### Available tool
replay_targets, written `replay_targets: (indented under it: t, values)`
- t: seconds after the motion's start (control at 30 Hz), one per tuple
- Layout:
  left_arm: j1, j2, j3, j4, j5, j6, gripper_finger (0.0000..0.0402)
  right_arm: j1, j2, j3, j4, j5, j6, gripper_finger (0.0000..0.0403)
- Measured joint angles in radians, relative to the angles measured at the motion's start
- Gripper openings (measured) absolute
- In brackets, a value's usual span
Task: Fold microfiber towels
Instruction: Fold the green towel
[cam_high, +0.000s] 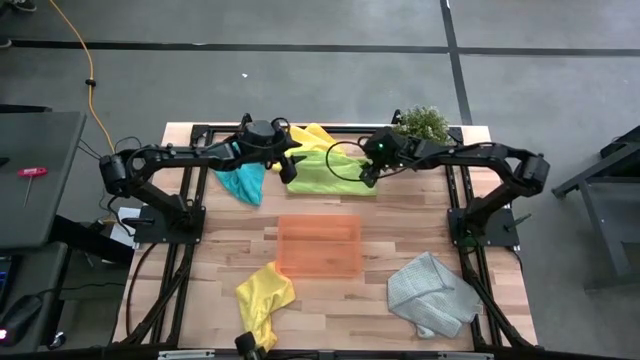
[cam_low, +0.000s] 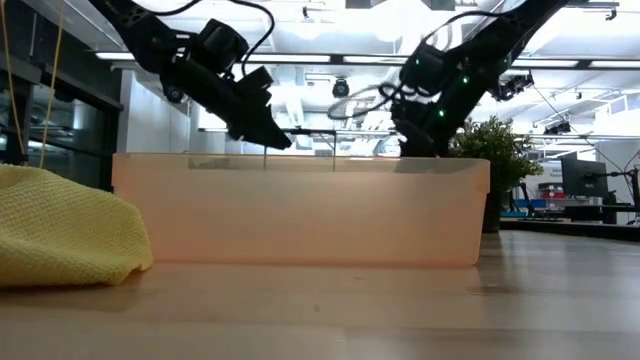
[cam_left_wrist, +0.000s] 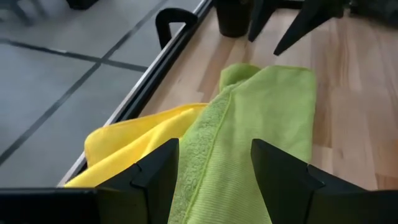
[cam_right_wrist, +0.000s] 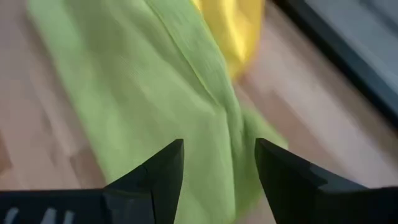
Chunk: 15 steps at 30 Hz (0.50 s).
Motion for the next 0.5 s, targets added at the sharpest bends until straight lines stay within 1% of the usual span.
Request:
replay_targets:
  t: [0.07, 0.13, 0.37, 0.5]
  values:
    - [0.000, 0.000, 0.000, -0.011, 0.000, -0.026, 0.0193, -0.015, 0.013, -0.008, -0.029, 0.000, 0.056, 0.0188]
    - [-0.003, 0.000, 0.000, -0.023, 0.000, -0.037, 0.0193, -0.025, 0.019, -0.040, -0.010, 0.000, 0.113, 0.0183]
    - [-0.016, 0.000, 0.000, -0.079, 0.000, -0.053, 0.0193, -0.048, 0.023, -0.186, 0.145, 0.001, 0.279, 0.0151]
    - [-0.029, 0.000, 0.000, -0.083, 0.000, -0.053, 0.0193, -0.049, 0.023, -0.225, 0.217, -0.038, 0.342, 0.0134]
